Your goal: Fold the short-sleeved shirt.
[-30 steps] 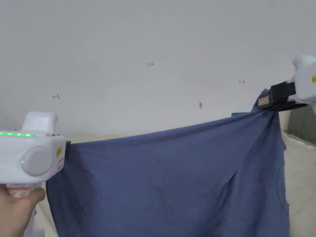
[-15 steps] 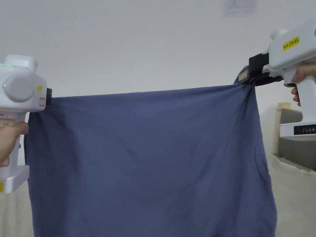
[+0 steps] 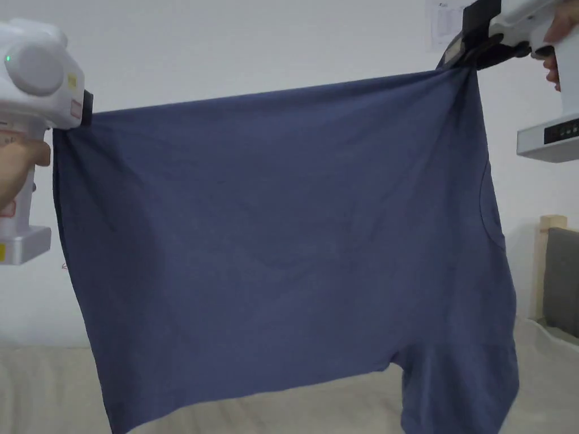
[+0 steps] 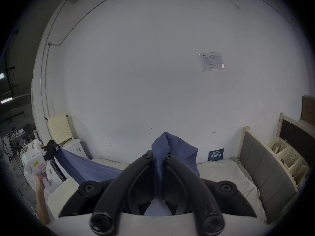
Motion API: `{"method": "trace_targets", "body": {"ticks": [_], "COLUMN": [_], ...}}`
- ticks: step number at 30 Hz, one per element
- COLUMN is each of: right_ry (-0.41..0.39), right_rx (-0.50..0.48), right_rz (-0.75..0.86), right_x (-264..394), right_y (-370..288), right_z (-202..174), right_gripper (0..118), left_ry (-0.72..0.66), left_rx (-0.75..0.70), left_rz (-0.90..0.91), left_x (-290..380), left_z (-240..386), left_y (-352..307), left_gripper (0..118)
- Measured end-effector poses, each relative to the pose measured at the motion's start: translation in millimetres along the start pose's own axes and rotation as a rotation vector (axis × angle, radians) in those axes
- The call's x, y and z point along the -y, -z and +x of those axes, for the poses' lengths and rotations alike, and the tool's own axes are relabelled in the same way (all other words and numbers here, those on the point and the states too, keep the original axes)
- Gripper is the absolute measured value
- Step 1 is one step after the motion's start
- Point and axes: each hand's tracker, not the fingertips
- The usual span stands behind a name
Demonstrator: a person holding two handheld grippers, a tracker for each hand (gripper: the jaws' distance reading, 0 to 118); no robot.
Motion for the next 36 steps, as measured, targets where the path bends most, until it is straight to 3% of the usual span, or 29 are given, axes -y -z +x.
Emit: {"method": "trace_targets", "body": {"ticks": [2,6,9,19,22,28,31,36], "right_ry": [-0.046,-0.033,-0.038,-0.028,0.045,0.162,0.207,0.153], "right_rx": [0.022,-0.018,-0.018,0.03,0.031,-0.024,-0.007,0.014], "right_rz": [-0.019,-0.039,-0.119,-0.384,-0.471,-0.611,-0.614,-0.583], "right_x": [-0.3,29.6,65.7,263.8,338.7,458.1,490.0,510.1], "right_y": [10.7,29.9,52.6,125.4,133.0,104.1,68.5,0.8], "right_z": [3.5,9.0,16.3,58.4,70.6,75.1,69.9,72.3], "right_gripper": [6,6,6,6,6,6,6,6], "left_ry": [0.045,0.035,0.106,0.106,0.014,0.049,-0.042,-0.029], "left_rx": [-0.006,-0.016,-0.017,0.089,0.156,0.18,0.189,0.18], "left_rz": [0.026,0.004,-0.053,-0.385,-0.527,-0.689,-0.743,-0.722], "left_x": [-0.5,13.8,51.1,276.4,345.6,445.9,463.9,461.6], "left_z": [4.3,7.8,19.6,72.6,78.6,72.4,55.9,32.5], "left_y": [5.7,30.4,43.8,56.4,40.2,3.9,-17.7,-76.0], "left_gripper": [8,8,8,8,8,8,8,8]}}
